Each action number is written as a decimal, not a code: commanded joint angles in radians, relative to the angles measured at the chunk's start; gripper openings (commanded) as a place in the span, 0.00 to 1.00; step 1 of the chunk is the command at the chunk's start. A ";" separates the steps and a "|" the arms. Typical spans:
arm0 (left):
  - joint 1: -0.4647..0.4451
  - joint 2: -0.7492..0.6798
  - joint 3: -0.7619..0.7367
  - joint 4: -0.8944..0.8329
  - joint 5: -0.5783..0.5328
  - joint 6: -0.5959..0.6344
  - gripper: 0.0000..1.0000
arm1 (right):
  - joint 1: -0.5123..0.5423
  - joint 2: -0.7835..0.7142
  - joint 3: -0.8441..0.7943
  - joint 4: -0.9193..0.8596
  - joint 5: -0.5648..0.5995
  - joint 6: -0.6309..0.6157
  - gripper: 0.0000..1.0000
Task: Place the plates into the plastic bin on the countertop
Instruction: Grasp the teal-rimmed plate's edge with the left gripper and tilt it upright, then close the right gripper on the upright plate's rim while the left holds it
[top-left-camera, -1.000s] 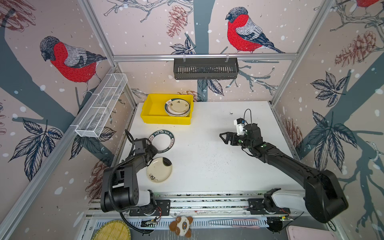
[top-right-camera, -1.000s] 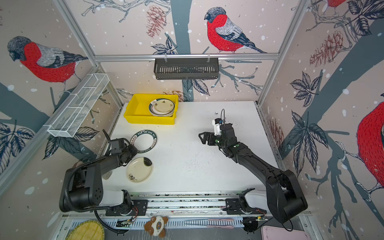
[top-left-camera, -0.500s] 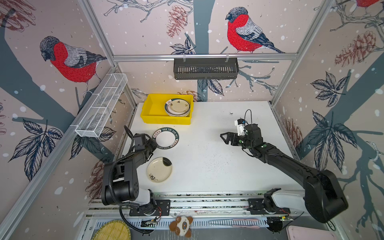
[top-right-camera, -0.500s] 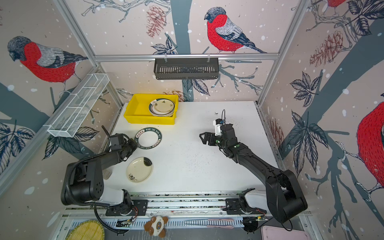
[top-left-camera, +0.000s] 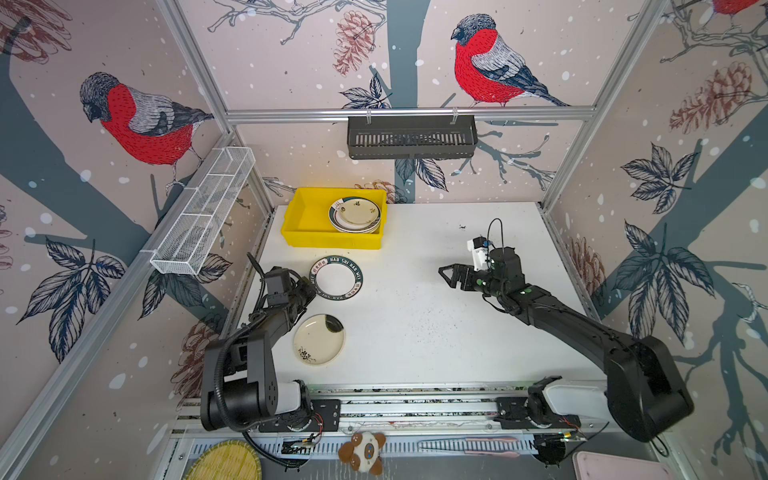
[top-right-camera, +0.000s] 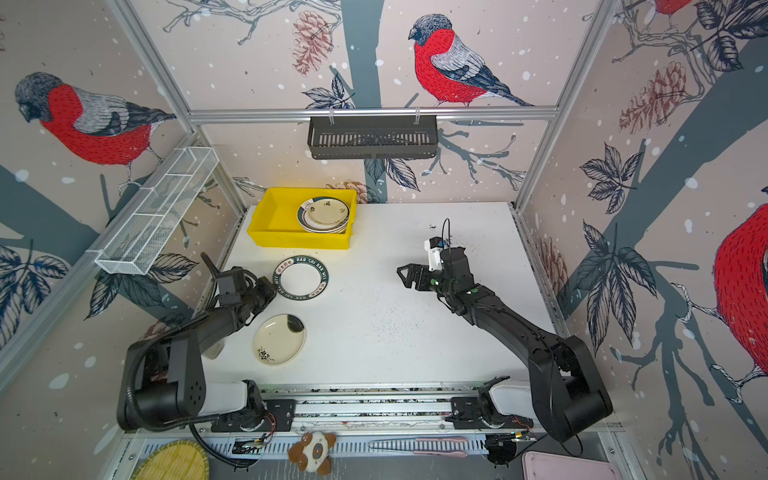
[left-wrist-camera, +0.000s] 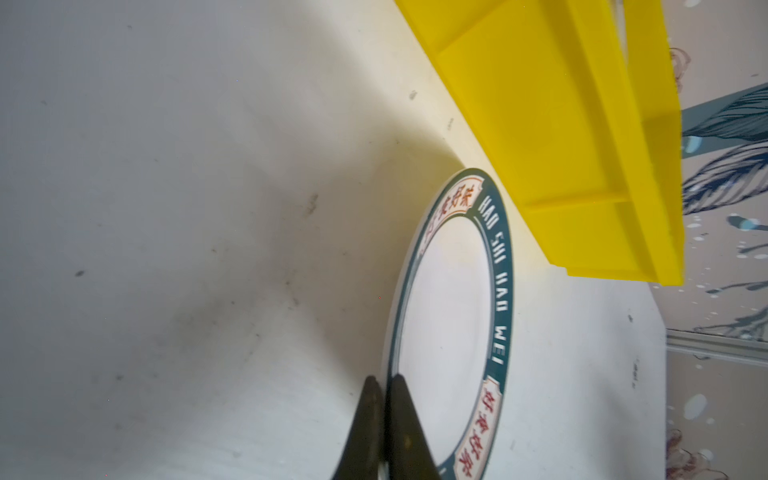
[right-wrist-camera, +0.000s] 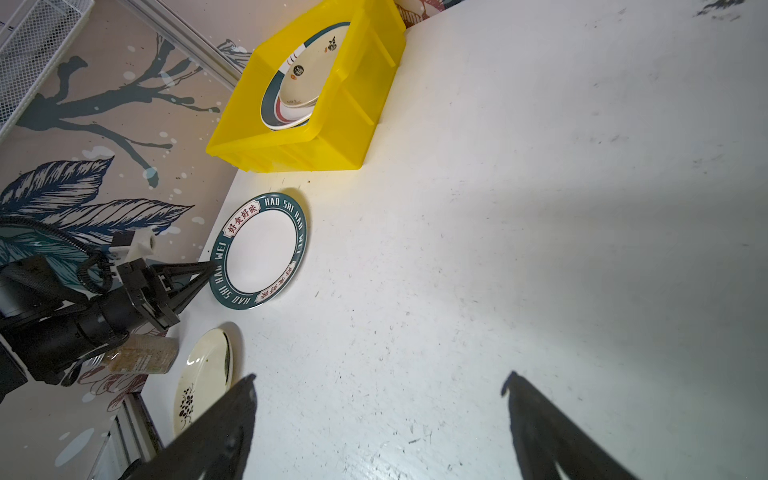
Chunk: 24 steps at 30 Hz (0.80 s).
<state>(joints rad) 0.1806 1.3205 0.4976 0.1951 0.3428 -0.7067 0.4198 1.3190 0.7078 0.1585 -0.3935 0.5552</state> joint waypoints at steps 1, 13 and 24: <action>-0.047 -0.080 -0.006 0.026 0.046 -0.055 0.00 | 0.015 0.050 0.019 0.079 -0.055 0.043 0.92; -0.187 -0.183 -0.034 0.171 0.086 -0.204 0.00 | 0.127 0.223 0.123 0.193 -0.070 0.102 0.77; -0.347 -0.066 0.024 0.328 0.099 -0.277 0.00 | 0.157 0.358 0.191 0.277 -0.110 0.195 0.60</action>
<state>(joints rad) -0.1501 1.2335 0.5037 0.3931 0.4213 -0.9485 0.5697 1.6653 0.8864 0.3710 -0.4831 0.7113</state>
